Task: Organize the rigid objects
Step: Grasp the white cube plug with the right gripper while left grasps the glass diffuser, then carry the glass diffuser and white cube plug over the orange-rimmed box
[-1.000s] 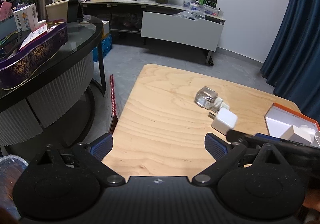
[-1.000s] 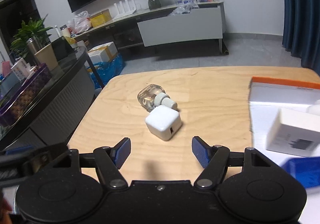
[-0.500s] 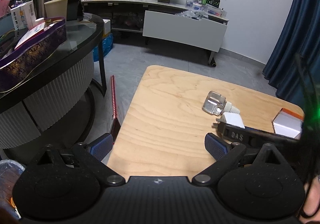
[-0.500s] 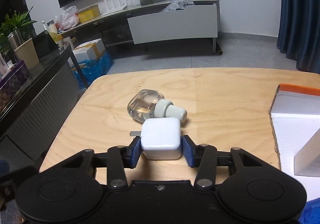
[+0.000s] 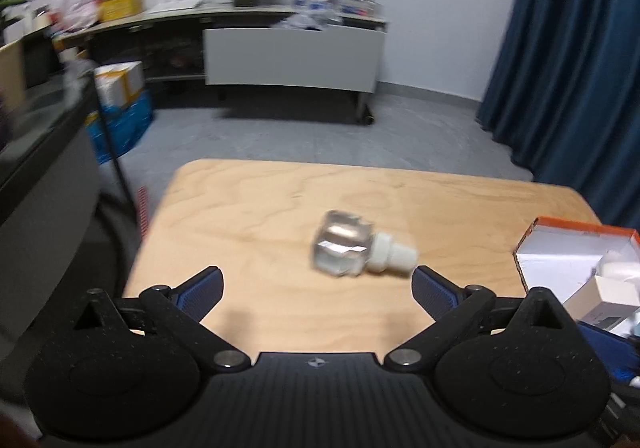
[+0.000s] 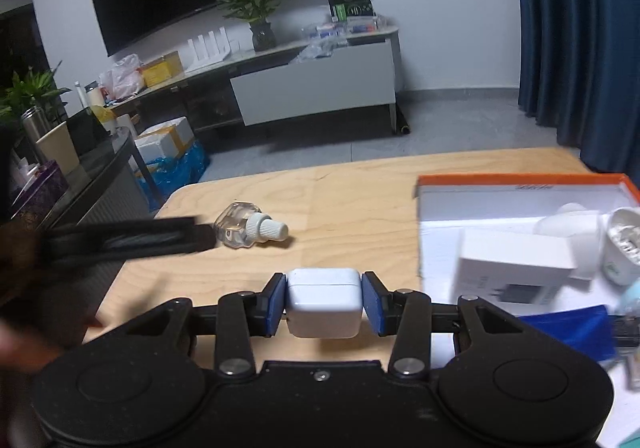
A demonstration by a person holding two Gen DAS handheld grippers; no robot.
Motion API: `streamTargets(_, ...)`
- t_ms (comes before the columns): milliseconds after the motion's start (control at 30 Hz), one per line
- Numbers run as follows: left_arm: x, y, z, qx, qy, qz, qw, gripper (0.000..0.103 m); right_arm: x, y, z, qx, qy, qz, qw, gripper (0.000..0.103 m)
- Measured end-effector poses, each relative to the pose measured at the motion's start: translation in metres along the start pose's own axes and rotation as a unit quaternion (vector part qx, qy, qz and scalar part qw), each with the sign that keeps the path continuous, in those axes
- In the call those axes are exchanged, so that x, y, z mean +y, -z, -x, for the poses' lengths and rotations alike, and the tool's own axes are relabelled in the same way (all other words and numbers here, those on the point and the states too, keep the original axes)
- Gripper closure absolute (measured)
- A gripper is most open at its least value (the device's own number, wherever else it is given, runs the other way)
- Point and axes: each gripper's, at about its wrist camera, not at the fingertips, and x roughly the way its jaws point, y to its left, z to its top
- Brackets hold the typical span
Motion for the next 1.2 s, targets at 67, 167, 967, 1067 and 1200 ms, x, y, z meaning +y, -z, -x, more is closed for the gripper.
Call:
streamTargets(67,-0.009,-0.002,-0.014,0.005,0.003,-0.019,0.9998,0.000,-0.004,0.002,0.007,-0.002,-0.004,0.002,1.000,0.052)
streamTargets(167,-0.019,-0.001,-0.030,0.007,0.003,-0.044,0.9990,0.000,-0.009,0.005,0.013,-0.007,-0.011,0.003,1.000,0.052)
streamTargets(967,-0.018,0.032,0.035,-0.019,-0.013,-0.040,0.9989,0.023,-0.009,0.011,0.033,-0.017,-0.038,0.003,0.999,0.052)
streamTargets(1067,-0.017,0.041,0.060,-0.020,-0.019,-0.024,0.9993,0.023,-0.005,0.014,0.042,-0.019,-0.045,0.010,0.999,0.052)
streamTargets(1200,-0.017,0.046,0.088,-0.028,-0.029,-0.016,0.9991,0.023,-0.002,0.020,0.058,-0.019,-0.051,0.019,0.998,0.052)
